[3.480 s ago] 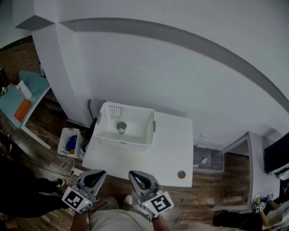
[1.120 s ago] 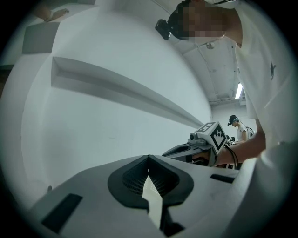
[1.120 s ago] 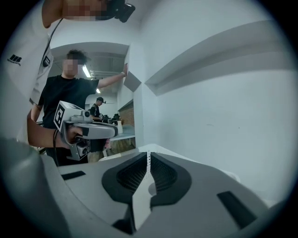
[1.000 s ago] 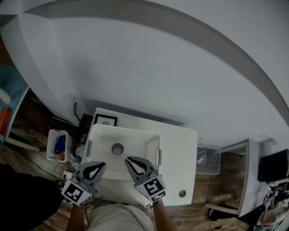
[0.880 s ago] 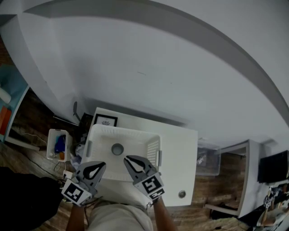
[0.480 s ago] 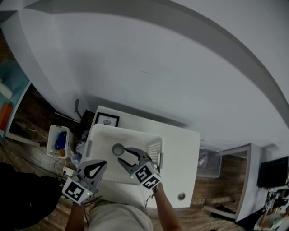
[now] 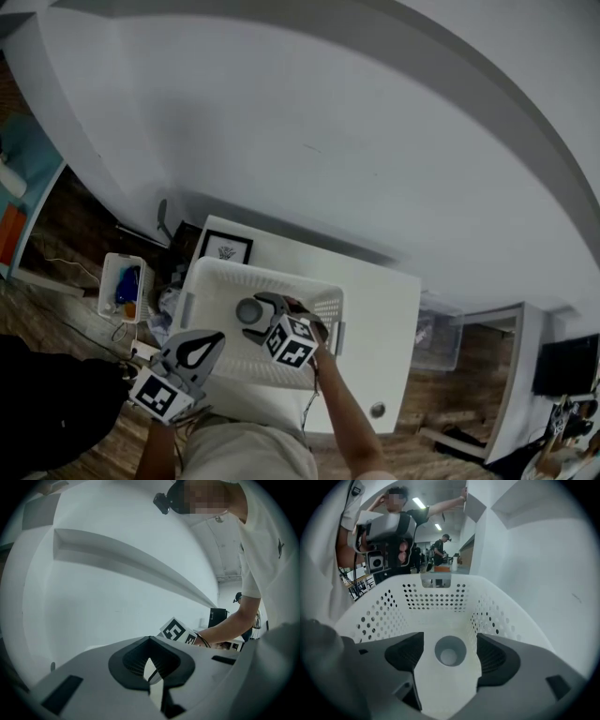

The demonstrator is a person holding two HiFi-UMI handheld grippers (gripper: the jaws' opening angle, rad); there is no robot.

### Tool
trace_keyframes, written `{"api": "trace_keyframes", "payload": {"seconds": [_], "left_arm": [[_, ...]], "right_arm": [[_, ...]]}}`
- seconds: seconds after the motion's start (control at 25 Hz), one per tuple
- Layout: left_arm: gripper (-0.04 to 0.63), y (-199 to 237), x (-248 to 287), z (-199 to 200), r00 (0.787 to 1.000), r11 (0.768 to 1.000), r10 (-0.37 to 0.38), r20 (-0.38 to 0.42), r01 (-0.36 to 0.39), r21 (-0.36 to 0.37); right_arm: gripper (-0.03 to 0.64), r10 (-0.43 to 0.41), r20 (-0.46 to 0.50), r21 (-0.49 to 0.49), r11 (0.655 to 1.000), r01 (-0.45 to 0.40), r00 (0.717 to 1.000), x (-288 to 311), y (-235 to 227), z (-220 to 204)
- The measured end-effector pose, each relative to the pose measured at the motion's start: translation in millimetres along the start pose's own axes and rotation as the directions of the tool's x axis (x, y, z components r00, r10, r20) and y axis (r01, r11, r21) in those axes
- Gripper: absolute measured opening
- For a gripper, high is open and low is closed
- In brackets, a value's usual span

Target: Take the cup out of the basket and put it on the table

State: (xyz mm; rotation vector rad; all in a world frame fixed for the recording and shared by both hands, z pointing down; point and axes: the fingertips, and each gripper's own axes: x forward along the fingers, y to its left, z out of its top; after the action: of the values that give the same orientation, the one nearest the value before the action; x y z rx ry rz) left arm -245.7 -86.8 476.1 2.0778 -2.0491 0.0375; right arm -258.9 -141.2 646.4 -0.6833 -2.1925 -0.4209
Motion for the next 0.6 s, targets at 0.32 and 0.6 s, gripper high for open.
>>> {"api": "trace_keyframes", "payload": {"seconds": [0.32,0.6], "left_arm": [[0.000,4,4,-3,1.000,1.000,-0.007,-0.008,0.007,-0.004],[0.000,7,2,-7,1.000,1.000,-0.003,-0.016,0.003,-0.005]], "right_arm": [[0.379,0.087,-0.142,-0.076,0.992,-0.098,0.986,39,3,-24],[0.387,0.127,-0.220,-0.089,0.985,-0.149,0.967,65,3,-46]]}}
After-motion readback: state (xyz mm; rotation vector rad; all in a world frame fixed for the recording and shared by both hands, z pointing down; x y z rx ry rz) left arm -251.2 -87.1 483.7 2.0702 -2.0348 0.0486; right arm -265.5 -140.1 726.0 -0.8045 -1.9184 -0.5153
